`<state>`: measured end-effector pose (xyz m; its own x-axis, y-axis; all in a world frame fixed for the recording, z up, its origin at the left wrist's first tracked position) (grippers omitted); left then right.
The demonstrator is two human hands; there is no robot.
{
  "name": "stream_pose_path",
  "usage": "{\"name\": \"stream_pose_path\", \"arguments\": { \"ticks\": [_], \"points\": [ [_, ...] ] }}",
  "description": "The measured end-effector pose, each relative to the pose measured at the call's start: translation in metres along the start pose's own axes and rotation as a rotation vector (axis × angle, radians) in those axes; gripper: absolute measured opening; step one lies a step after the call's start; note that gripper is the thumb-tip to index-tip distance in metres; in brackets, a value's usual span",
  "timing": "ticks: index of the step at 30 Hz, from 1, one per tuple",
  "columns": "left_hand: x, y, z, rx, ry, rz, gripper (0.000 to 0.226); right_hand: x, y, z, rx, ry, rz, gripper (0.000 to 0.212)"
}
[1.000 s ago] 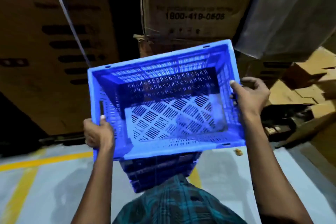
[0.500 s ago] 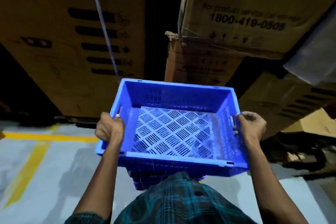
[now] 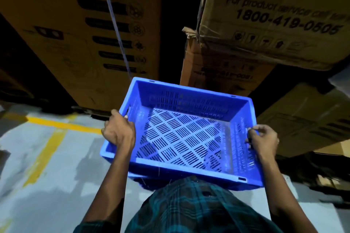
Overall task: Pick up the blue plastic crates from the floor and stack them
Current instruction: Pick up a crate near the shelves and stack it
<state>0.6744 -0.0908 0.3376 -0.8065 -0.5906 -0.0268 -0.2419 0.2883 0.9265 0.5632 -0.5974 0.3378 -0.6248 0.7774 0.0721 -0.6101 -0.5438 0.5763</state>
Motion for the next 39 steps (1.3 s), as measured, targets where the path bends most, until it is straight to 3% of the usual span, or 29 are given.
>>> {"name": "stream_pose_path", "arguments": {
  "ticks": [14,18,25,39],
  "points": [
    [0.029,-0.003,0.004,0.038,-0.028,0.153,0.024,-0.052,0.001,-0.002,0.257,0.122,0.054,0.016],
    [0.032,-0.009,0.003,0.083,-0.075,0.208,0.023,-0.037,0.003,0.009,0.266,0.176,0.064,0.010],
    [0.024,-0.009,0.003,0.135,-0.133,0.240,0.023,-0.020,-0.001,0.002,0.357,0.225,0.094,0.019],
    [0.036,-0.006,-0.004,0.005,-0.245,0.140,0.019,-0.007,0.002,0.007,0.453,0.286,0.044,0.021]
  ]
}}
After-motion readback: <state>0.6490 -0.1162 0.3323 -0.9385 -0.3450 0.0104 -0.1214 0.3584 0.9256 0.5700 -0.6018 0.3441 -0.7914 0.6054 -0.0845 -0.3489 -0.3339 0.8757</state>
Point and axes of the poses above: each hand's wrist, its own x-axis away from the middle knuckle, its own y-axis out of the back of the hand, z = x × y, the point moved 8 cm from there along -x, towards the middle knuckle, and after that the axes turned 1 degree about -x, right-handed, at the moved point
